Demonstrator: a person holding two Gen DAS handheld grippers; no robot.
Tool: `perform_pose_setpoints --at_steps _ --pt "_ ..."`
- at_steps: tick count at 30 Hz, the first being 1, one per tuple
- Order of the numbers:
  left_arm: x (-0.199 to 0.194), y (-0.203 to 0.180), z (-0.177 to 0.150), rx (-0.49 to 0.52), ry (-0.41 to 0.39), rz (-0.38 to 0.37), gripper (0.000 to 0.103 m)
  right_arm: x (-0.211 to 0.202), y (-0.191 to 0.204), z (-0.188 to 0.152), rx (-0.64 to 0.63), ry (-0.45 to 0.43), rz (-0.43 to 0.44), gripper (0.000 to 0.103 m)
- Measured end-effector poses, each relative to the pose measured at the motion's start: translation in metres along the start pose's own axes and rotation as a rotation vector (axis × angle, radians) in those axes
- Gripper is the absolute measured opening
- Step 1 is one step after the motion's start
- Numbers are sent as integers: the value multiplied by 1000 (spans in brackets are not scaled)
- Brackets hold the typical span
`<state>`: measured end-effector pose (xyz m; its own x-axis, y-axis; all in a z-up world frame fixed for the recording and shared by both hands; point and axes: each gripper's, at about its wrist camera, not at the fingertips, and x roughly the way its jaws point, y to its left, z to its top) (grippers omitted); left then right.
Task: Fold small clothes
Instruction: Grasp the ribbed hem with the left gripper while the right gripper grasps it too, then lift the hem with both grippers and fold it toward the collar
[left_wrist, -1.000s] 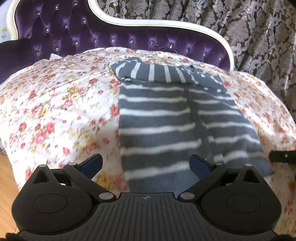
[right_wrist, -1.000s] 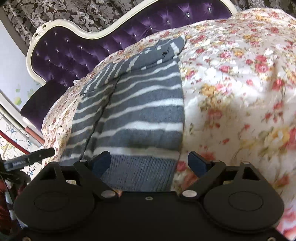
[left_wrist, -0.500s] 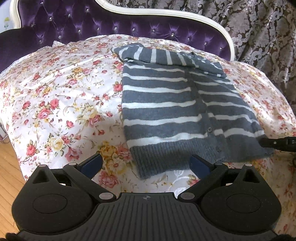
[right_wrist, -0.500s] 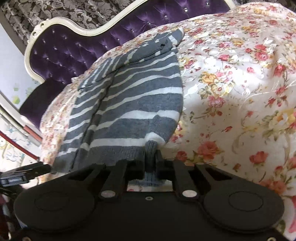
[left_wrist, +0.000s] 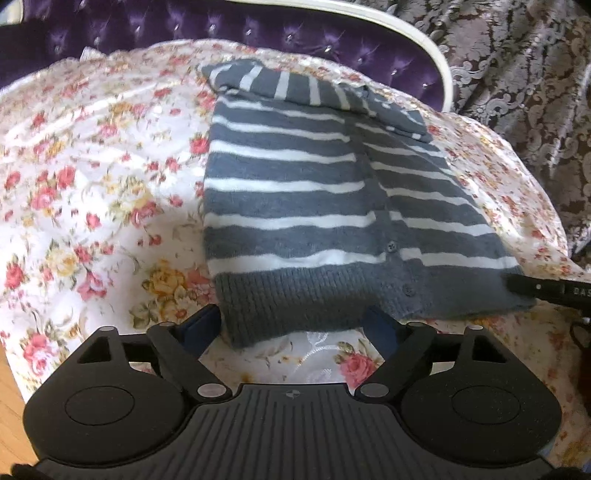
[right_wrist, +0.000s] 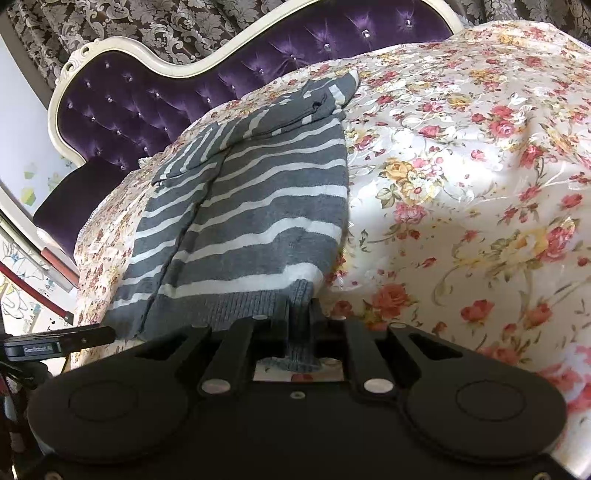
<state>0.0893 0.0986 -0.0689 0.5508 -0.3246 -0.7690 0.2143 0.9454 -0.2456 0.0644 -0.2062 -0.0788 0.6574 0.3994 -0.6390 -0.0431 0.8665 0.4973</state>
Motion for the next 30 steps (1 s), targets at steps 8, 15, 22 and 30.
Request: perform_pose_setpoints --at_steps 8,15,22,30 --pt "-1 13 5 -75 -20 -4 58 2 0 0 7 11 9 17" --pt "-3 20 9 -150 -49 -8 9 0 -2 3 25 11 47 17" --pt "-30 15 25 -175 -183 -8 8 -16 -3 21 60 -53 145 17" --pt "-53 5 69 -130 -316 -34 8 -27 0 65 95 -160 244 16"
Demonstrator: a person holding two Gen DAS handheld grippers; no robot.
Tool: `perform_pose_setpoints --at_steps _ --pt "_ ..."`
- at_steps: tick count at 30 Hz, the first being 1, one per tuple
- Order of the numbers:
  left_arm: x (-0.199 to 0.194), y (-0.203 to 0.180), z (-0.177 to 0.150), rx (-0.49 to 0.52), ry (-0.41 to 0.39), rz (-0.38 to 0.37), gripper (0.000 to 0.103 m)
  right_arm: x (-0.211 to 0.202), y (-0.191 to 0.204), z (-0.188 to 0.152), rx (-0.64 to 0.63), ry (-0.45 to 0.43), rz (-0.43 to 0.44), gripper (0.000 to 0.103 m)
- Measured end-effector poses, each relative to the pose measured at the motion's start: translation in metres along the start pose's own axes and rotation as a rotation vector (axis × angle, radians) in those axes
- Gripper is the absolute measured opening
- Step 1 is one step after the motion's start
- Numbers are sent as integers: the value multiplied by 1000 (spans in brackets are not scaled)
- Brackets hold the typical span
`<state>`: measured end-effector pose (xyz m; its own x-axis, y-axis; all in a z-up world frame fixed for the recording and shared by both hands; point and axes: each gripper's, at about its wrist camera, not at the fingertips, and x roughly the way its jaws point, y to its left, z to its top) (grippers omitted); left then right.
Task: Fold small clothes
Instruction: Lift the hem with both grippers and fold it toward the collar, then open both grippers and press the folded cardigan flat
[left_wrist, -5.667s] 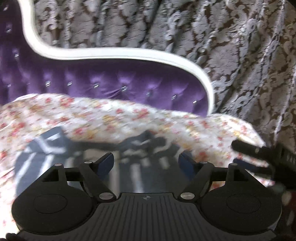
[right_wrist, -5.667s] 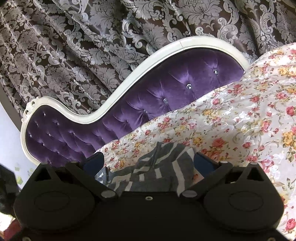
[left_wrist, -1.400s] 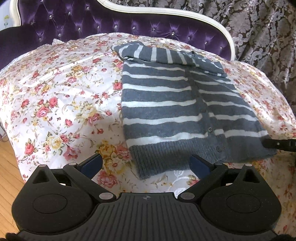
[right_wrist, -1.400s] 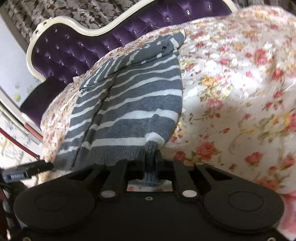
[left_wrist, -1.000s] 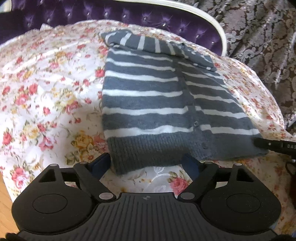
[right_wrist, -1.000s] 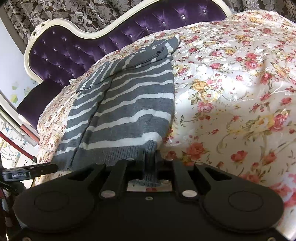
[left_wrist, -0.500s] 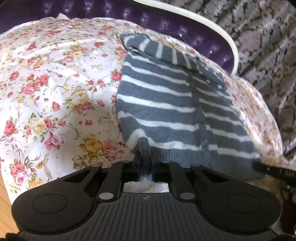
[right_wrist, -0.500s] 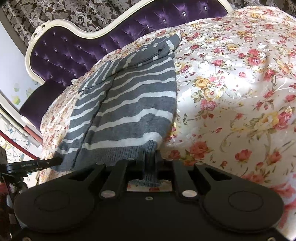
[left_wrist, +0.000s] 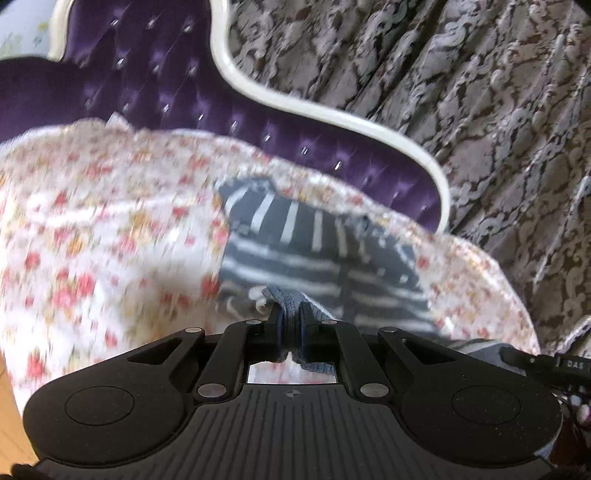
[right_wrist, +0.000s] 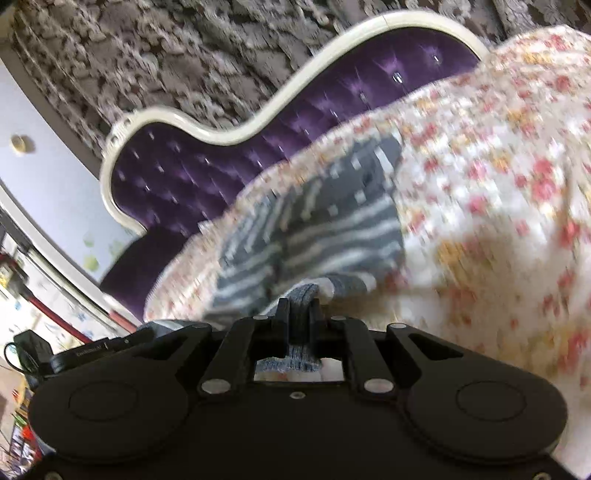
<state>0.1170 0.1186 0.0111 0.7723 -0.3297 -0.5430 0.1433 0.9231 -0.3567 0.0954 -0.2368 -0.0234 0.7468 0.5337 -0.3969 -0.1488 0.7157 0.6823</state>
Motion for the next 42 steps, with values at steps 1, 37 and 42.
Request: perform_pose_setpoints --at_steps 1,37,42 --pt "2 -1 8 2 -16 -1 8 3 1 9 -3 -14 11 16" --pt "249 39 128 -46 46 135 12 227 -83 154 31 -19 -151 19" --pt "249 38 138 0 -3 182 37 220 -86 160 17 -83 -169 35"
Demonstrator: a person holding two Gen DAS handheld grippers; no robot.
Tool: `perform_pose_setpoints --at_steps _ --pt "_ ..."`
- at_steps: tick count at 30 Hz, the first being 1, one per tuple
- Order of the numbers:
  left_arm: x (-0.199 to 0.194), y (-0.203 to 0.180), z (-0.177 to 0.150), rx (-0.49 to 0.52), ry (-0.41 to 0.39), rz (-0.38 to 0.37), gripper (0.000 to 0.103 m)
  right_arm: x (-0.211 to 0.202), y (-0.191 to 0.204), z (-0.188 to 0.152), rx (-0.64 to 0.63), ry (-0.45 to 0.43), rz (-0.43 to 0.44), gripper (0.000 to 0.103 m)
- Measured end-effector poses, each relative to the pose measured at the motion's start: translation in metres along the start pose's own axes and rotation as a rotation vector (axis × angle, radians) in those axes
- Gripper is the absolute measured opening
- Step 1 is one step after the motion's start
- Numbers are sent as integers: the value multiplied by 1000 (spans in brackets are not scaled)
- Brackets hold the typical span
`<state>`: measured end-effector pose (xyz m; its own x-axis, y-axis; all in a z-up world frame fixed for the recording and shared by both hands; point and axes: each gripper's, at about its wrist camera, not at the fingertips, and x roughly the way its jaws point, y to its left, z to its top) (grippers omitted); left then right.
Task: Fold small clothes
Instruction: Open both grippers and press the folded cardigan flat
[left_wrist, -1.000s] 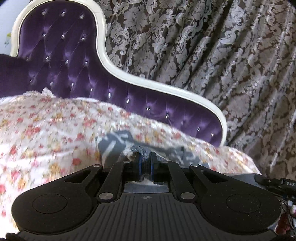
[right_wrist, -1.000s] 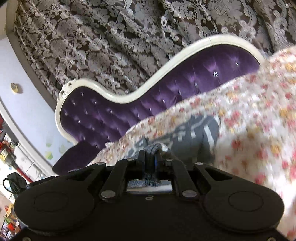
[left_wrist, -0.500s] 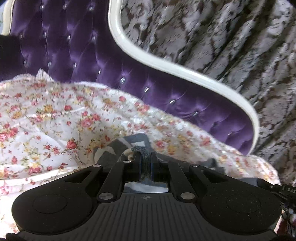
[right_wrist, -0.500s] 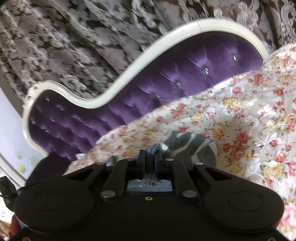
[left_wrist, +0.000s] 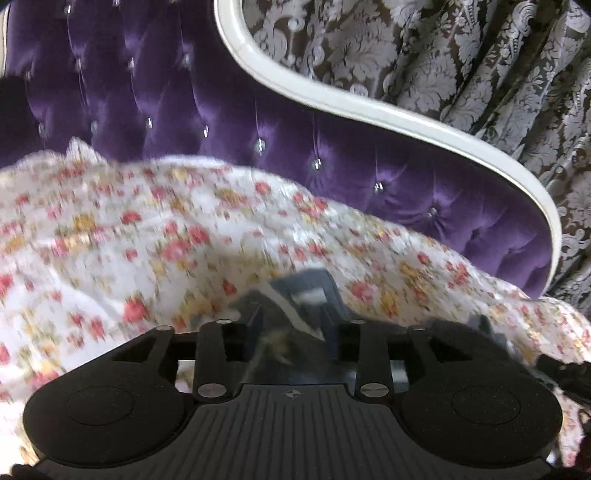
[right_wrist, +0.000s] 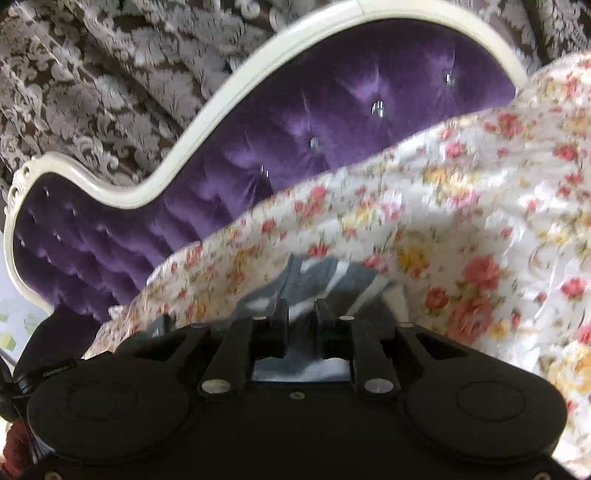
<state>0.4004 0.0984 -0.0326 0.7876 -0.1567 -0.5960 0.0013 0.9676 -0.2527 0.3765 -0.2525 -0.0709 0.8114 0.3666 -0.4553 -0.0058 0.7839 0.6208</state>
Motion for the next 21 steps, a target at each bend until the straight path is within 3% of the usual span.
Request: perform_pose_setpoints --at_steps 1,3,9,16,21 --pt "-3 0 3 7 -10 5 42 -3 1 2 -4 -15 -4 48" --pt "-7 -1 7 6 -22 -2 51 -9 2 4 -23 -47 -4 62" --pt "-29 -13 4 80 -23 -23 69 -20 22 5 -151 -81 -19 69" --pt "-30 -38 -20 232 31 7 70 -9 50 -11 -345 -7 -32 71" --pt "-8 -38 -32 263 90 51 70 4 57 -28 -476 74 -74 71"
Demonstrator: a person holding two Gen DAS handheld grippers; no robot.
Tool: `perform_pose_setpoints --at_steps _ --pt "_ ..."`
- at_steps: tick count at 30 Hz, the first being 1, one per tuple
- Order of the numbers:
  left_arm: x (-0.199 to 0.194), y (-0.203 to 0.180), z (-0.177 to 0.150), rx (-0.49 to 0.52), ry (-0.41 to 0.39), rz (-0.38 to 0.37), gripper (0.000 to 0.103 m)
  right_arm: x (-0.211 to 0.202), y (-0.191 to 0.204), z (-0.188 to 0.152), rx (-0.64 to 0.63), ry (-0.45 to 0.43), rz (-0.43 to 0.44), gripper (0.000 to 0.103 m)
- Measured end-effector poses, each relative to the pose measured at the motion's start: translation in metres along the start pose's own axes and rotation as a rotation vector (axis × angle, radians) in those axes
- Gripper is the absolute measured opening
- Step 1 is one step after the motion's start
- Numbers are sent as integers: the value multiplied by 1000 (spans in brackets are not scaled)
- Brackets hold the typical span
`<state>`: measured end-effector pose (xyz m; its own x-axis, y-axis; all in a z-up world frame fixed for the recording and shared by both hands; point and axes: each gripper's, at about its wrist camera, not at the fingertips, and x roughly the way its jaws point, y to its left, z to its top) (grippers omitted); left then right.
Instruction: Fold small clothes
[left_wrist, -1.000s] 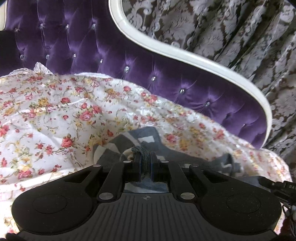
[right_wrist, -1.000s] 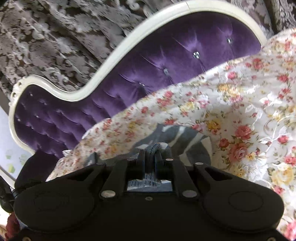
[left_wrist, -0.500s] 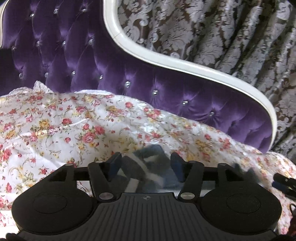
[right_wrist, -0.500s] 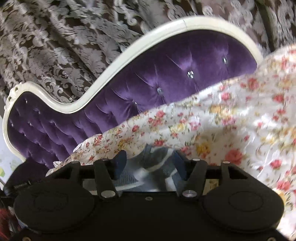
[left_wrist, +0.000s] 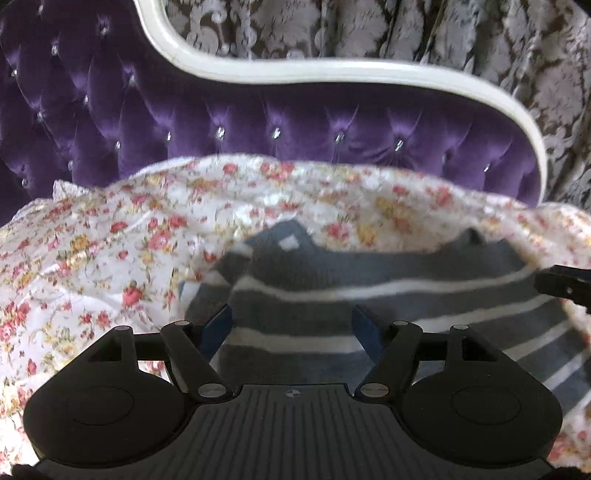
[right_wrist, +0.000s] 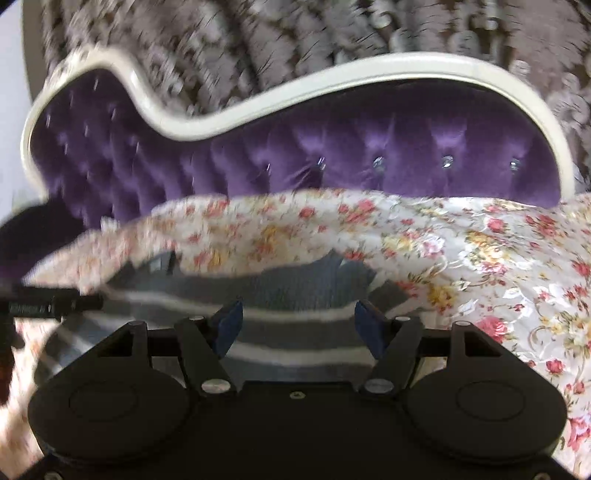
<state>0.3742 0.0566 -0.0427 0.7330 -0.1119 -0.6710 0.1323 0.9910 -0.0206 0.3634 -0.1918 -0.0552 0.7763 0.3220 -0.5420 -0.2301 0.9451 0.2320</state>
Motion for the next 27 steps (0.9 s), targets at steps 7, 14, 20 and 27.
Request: perform_pose_setpoints --at_steps 7,14,20,27 --pt "18 17 -10 -54 22 14 78 16 -21 -15 -38 84 -145 73" --pt "20 16 -11 -57 14 28 84 13 -41 -15 64 96 -150 74" --pt "24 16 -8 -49 42 31 87 12 -44 -16 77 95 -151 74" --pt "25 14 -9 -37 39 45 89 10 -47 -12 102 100 -150 75"
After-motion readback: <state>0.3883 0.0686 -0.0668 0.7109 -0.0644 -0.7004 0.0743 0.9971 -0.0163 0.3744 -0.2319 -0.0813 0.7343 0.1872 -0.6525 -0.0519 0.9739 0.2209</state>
